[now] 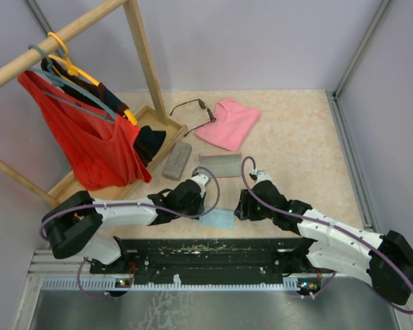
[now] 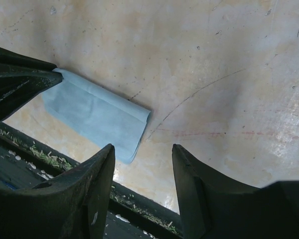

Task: Organize the sunglasses
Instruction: Pick up the glasses cleaning cloth from the center of the board, then place the glasses cleaning cloth in the sunglasses case, then pick up the sunglasses from the center of the board.

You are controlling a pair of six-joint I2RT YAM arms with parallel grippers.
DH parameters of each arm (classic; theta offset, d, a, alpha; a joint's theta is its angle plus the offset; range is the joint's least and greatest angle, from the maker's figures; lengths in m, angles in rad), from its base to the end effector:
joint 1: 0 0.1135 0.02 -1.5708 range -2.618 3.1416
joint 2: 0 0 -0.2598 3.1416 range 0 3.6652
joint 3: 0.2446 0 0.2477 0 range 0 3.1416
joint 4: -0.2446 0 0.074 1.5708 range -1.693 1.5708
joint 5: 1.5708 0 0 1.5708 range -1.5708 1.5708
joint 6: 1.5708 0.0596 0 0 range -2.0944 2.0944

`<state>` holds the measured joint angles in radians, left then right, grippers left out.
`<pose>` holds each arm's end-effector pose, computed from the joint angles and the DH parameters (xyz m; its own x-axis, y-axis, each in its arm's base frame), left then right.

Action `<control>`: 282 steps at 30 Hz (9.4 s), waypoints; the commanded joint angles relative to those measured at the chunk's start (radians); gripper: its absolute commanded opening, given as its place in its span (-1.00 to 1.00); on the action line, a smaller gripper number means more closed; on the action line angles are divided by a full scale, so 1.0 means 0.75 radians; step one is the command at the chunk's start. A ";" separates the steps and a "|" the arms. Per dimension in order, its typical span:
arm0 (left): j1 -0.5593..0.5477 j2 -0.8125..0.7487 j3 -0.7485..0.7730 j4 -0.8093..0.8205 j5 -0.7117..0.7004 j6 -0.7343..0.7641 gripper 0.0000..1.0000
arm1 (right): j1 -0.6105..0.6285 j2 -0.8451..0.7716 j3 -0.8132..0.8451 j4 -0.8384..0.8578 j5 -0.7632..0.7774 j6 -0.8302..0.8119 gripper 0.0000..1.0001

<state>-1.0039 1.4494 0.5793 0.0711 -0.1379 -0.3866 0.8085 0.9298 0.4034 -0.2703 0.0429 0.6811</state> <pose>0.1584 -0.2336 0.1310 -0.6521 0.3289 -0.6831 0.5811 0.7955 -0.1717 0.1372 0.1399 0.1574 -0.8256 0.0463 -0.5624 -0.2343 0.8785 0.4163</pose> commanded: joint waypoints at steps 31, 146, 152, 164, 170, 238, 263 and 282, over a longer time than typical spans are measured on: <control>-0.005 -0.049 -0.147 0.010 0.030 -0.019 -0.98 | -0.002 0.390 0.041 0.248 -0.075 0.173 -0.08; 0.326 0.491 0.515 0.351 -0.160 0.315 -0.98 | -0.385 0.882 0.580 0.635 0.049 -0.223 -1.00; 0.334 0.503 0.528 0.355 -0.145 0.319 -0.98 | -0.390 0.891 0.591 0.642 0.049 -0.222 -1.00; 0.340 0.526 0.526 0.363 -0.112 0.319 -0.98 | -0.401 0.922 0.601 0.635 0.036 -0.225 -1.00; 0.343 0.533 0.524 0.361 -0.106 0.320 -0.97 | -0.403 0.926 0.601 0.630 0.035 -0.221 -1.00; 0.344 -0.228 0.535 -0.359 -0.352 0.092 0.20 | -0.407 0.413 0.728 0.163 0.163 -0.229 -0.15; 0.346 -0.691 0.310 -0.616 -0.312 0.148 0.31 | -0.395 1.622 1.632 0.519 0.250 0.572 0.09; 0.346 -0.740 0.286 -0.612 -0.272 0.141 0.32 | -0.372 1.882 1.806 0.596 0.239 0.735 -0.05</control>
<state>-0.7498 0.9138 0.8013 -0.3939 -0.3500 -0.2901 0.5217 2.3020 1.6779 0.0895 0.2302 1.1995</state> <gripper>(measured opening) 0.657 0.489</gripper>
